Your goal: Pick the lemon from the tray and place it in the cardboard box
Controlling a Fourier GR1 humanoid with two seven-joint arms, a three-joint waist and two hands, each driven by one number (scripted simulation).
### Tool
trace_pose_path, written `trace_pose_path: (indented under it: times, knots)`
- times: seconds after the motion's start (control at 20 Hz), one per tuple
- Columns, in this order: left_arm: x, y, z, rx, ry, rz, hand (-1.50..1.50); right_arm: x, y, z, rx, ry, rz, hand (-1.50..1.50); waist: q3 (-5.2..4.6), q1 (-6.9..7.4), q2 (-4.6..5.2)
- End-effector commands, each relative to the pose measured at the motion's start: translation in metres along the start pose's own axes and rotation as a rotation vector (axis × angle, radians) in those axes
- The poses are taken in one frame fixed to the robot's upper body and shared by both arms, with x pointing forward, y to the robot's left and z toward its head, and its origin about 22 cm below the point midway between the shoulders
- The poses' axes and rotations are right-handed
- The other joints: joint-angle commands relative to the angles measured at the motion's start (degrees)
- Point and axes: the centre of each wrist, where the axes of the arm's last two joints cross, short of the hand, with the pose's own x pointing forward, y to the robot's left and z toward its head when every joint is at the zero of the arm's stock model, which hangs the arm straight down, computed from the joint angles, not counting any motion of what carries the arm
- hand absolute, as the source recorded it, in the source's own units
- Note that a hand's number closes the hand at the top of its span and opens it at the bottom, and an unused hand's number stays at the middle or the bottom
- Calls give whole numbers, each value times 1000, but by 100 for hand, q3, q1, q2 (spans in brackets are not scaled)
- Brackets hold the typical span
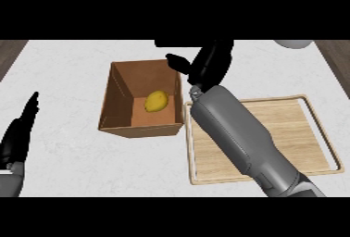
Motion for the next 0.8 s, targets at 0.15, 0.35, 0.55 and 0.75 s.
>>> trace_pose_path:
  times: [0.15,0.35,0.55,0.75]
  knots:
    - [-6,25,3,46,39,-23,0,-25,-38,20,-54,124,-69,-150,1,-334,-94]
    - [-11,28,9,56,37,-4,0,-52,-73,45,-61,134,-64,-150,1,-397,-105]
    - [-22,27,22,30,44,-9,0,-65,-122,67,-42,123,-50,-150,-1,-379,-111]
    - [-12,32,13,52,28,-4,0,-71,-171,95,18,155,-17,-150,-5,-339,-55]
